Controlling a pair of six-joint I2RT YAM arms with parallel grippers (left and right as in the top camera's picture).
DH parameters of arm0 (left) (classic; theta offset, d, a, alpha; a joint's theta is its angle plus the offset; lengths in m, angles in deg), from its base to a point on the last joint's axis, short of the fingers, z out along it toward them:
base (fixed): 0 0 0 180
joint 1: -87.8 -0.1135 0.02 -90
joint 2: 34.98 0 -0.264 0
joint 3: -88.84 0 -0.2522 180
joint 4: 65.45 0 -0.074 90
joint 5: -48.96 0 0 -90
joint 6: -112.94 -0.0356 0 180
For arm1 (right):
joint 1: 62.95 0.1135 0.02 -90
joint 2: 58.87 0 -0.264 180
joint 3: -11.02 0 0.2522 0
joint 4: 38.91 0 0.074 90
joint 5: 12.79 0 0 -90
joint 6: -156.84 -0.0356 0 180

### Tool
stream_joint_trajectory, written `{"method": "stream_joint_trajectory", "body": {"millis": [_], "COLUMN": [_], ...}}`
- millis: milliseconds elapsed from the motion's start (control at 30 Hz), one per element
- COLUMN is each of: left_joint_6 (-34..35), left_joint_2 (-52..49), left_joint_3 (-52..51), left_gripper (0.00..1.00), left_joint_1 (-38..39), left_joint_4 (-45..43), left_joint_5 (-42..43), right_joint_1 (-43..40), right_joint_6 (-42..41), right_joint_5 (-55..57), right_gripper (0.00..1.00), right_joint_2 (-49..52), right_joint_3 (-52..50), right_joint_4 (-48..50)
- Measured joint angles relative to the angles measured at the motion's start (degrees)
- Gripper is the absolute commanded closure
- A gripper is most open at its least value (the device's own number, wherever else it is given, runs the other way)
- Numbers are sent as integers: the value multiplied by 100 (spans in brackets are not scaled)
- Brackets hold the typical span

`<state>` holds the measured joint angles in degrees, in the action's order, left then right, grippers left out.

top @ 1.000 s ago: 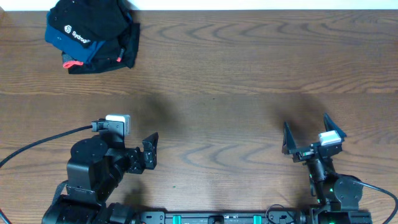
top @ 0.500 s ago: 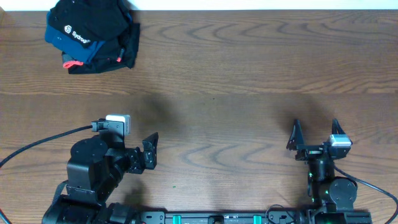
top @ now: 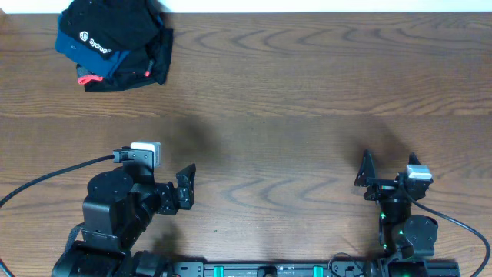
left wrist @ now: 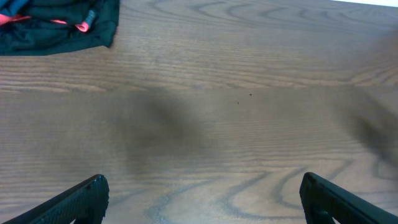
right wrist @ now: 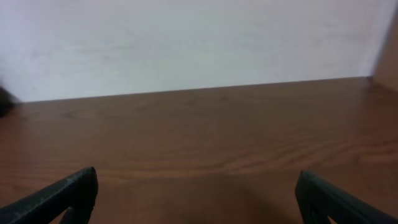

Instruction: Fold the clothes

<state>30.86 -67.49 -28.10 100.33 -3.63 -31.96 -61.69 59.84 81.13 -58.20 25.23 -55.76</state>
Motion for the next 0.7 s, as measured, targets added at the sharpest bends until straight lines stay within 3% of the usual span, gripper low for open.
{"method": "stream_joint_trajectory", "body": {"millis": [700], "left_joint_6": [0], "left_joint_2": [0], "left_joint_3": [0], "left_gripper": [2], "left_joint_1": [0], "left_joint_4": [0], "left_joint_5": [0], "right_joint_1": [-2], "right_joint_6": [118], "right_joint_5": [0], "right_gripper": [1], "right_joint_2": [2], "right_joint_3": [0], "right_joint_4": [-52]}}
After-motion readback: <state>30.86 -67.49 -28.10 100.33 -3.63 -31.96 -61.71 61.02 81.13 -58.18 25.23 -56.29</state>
